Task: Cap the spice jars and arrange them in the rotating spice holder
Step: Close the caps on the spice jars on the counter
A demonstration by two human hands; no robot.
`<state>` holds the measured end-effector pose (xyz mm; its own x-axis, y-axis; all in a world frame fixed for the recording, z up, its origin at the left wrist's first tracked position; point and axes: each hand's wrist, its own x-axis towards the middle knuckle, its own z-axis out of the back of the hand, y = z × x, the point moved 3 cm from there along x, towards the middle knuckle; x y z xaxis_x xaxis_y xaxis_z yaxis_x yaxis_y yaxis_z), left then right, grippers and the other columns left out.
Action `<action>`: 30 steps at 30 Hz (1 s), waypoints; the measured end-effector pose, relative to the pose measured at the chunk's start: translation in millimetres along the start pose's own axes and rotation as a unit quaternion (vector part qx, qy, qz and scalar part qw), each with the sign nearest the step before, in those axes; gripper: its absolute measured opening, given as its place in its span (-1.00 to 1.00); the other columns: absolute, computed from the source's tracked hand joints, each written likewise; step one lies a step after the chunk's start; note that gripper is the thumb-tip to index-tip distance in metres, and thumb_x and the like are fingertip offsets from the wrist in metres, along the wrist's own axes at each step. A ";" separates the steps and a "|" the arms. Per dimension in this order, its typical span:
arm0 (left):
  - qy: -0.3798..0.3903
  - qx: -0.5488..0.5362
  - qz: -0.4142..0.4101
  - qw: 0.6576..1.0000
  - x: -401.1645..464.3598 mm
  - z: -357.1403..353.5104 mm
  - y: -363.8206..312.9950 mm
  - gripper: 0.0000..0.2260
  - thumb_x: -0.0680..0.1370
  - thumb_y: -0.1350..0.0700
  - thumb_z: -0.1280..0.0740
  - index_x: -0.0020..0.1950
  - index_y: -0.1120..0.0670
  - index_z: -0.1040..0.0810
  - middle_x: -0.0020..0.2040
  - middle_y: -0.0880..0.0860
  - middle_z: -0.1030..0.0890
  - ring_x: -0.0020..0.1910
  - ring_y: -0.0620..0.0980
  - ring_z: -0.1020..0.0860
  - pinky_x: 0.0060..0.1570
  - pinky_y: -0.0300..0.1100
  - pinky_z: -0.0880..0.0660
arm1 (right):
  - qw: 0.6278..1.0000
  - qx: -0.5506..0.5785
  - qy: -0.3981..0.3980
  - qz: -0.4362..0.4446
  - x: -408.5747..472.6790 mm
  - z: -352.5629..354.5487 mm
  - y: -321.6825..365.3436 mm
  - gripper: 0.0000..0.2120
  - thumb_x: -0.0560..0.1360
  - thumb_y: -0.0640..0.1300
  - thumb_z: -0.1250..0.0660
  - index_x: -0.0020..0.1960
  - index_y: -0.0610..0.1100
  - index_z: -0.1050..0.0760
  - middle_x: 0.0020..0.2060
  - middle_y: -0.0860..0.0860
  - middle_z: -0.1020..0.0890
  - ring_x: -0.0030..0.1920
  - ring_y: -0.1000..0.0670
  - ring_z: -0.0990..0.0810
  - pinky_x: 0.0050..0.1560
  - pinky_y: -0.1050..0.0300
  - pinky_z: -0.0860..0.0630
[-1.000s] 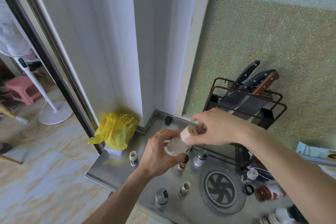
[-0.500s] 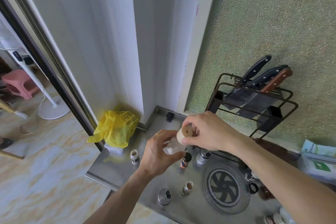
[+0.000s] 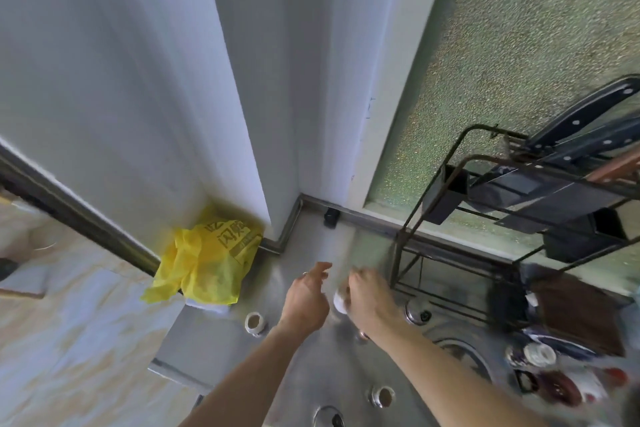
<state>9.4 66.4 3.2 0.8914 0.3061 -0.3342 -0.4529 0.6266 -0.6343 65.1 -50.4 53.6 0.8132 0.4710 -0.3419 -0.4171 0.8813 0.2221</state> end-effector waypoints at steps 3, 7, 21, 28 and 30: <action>-0.005 0.040 -0.017 0.999 48.9 0.5 3.4 -0.51 0.61 0.26 -0.27 0.51 -0.07 -0.35 0.35 0.10 -0.55 0.28 0.09 -0.56 0.27 -0.06 -0.51 | 1.000 -0.007 0.003 -0.010 24.0 -21.6 -12.6 -0.83 0.55 -0.22 -0.25 0.13 -0.16 -0.50 0.07 -0.12 -0.58 0.08 -0.16 -0.62 0.01 -0.01 -0.53; 0.006 0.110 -0.020 0.994 117.0 -1.3 2.7 -0.55 0.68 0.17 -0.20 0.53 -0.16 -0.30 0.49 0.14 -0.35 0.29 0.17 -0.54 0.23 0.02 -0.53 | 1.000 0.013 0.007 -0.012 42.8 -43.9 -27.7 -0.80 0.54 -0.19 -0.27 0.15 -0.12 -0.50 0.09 -0.07 -0.51 0.09 -0.16 -0.57 0.01 -0.01 -0.49; 0.087 0.250 -0.052 0.963 207.5 -24.3 2.0 -0.39 0.50 0.26 -0.40 0.47 -0.09 -0.29 0.32 0.23 -0.42 0.24 0.26 -0.50 0.18 0.06 -0.54 | 0.991 0.115 0.010 -0.063 56.7 -63.9 -48.3 -0.47 0.44 0.13 -0.40 0.33 0.06 -0.33 0.16 0.04 -0.46 0.19 -0.08 -0.54 0.09 0.07 -0.48; 0.049 0.034 -0.090 0.994 130.6 19.2 -6.6 -0.38 0.49 0.37 -0.28 0.44 -0.18 -0.38 0.16 0.03 -0.63 0.10 0.01 -0.58 0.11 -0.05 -0.56 | 0.978 0.160 -0.132 -0.032 54.7 -19.8 -38.9 -0.37 0.45 0.20 -0.42 0.41 0.01 -0.30 0.19 0.01 -0.51 0.22 -0.10 -0.52 0.18 0.02 -0.51; 0.034 -0.020 -0.115 0.993 100.6 38.9 -8.8 -0.31 0.43 0.45 -0.21 0.42 -0.16 -0.42 0.10 0.05 -0.65 0.06 -0.03 -0.63 0.12 -0.02 -0.61 | 0.972 0.183 -0.150 -0.013 55.7 -6.5 -24.8 -0.38 0.45 0.17 -0.44 0.40 0.02 -0.31 0.19 0.02 -0.52 0.19 -0.08 -0.56 0.14 0.01 -0.54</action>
<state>103.6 119.5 2.3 0.9688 0.1092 -0.2225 -0.2394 0.6445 -0.7262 118.0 -45.8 23.1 0.9262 0.3680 -0.0822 -0.2675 0.7949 0.5446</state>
